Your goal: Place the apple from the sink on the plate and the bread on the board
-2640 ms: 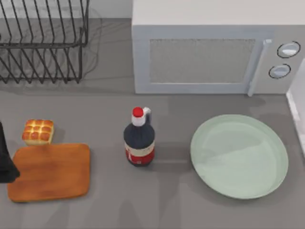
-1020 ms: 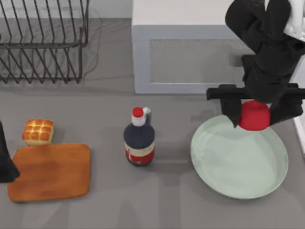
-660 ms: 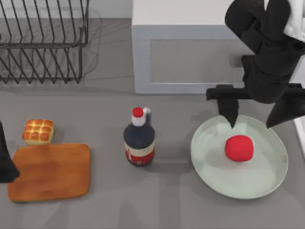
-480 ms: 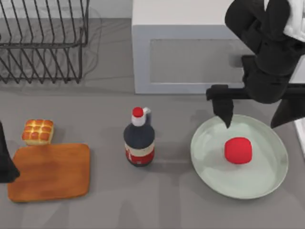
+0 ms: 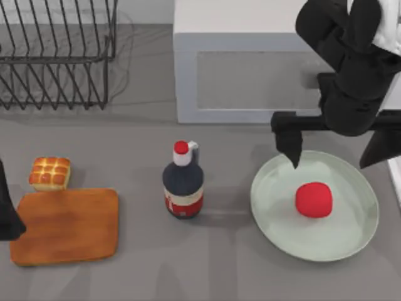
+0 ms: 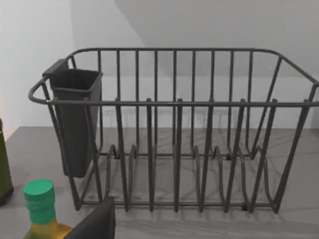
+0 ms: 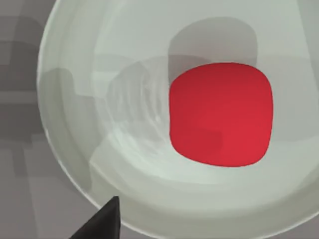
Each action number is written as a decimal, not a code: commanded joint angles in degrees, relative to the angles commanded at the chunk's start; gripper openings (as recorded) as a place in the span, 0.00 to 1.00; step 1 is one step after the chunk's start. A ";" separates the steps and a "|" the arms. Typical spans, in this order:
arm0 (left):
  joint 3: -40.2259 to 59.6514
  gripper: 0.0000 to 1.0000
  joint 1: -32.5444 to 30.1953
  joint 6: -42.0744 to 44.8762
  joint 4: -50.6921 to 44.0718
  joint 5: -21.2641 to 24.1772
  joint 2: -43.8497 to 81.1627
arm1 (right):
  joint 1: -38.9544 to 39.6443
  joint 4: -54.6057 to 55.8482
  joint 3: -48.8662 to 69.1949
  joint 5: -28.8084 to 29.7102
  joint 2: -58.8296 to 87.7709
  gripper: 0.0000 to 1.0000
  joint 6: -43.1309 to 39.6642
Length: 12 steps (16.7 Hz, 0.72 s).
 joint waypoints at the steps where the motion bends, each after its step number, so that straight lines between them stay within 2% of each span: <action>1: 0.00 1.00 0.00 0.00 0.00 0.00 0.00 | -0.14 0.38 -0.41 0.00 -0.57 1.00 -0.14; 6: 0.00 1.00 0.00 0.00 0.00 0.00 0.00 | -3.05 8.01 -9.69 -0.03 -12.29 1.00 -3.18; 12: 0.00 1.00 0.00 0.00 0.00 0.00 0.00 | -10.12 26.69 -33.57 -0.06 -42.52 1.00 -10.52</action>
